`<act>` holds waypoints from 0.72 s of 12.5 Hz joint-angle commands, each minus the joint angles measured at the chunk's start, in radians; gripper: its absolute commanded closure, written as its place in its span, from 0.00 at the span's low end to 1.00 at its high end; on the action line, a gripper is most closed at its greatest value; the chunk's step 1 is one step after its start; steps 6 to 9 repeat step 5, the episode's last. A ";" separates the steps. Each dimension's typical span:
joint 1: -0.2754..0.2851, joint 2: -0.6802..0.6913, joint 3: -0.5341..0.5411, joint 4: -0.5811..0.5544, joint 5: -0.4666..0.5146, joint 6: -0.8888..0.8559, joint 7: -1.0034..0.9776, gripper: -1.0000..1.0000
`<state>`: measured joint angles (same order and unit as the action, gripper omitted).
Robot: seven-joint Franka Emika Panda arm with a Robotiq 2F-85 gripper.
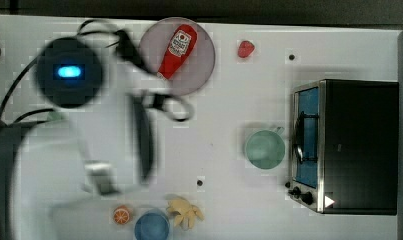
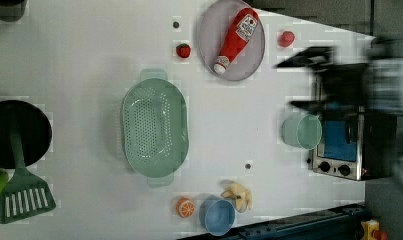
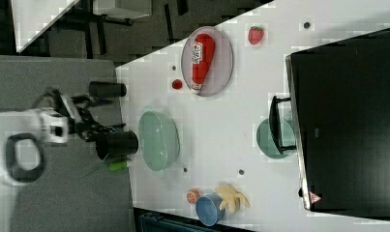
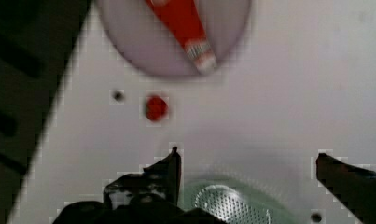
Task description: Drag strainer right to left.
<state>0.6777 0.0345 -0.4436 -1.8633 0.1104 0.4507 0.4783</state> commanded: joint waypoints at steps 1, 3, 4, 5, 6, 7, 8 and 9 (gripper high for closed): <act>-0.099 -0.071 -0.161 -0.027 -0.079 -0.121 -0.371 0.00; -0.102 -0.130 -0.243 -0.027 -0.138 -0.168 -0.506 0.00; -0.102 -0.152 -0.261 -0.028 -0.154 -0.189 -0.527 0.00; -0.102 -0.174 -0.265 -0.027 -0.169 -0.218 -0.527 0.00; -0.102 -0.174 -0.265 -0.027 -0.169 -0.218 -0.527 0.00; -0.102 -0.174 -0.265 -0.027 -0.169 -0.218 -0.527 0.00; -0.102 -0.174 -0.265 -0.027 -0.169 -0.218 -0.527 0.00; -0.102 -0.174 -0.265 -0.027 -0.169 -0.218 -0.527 0.00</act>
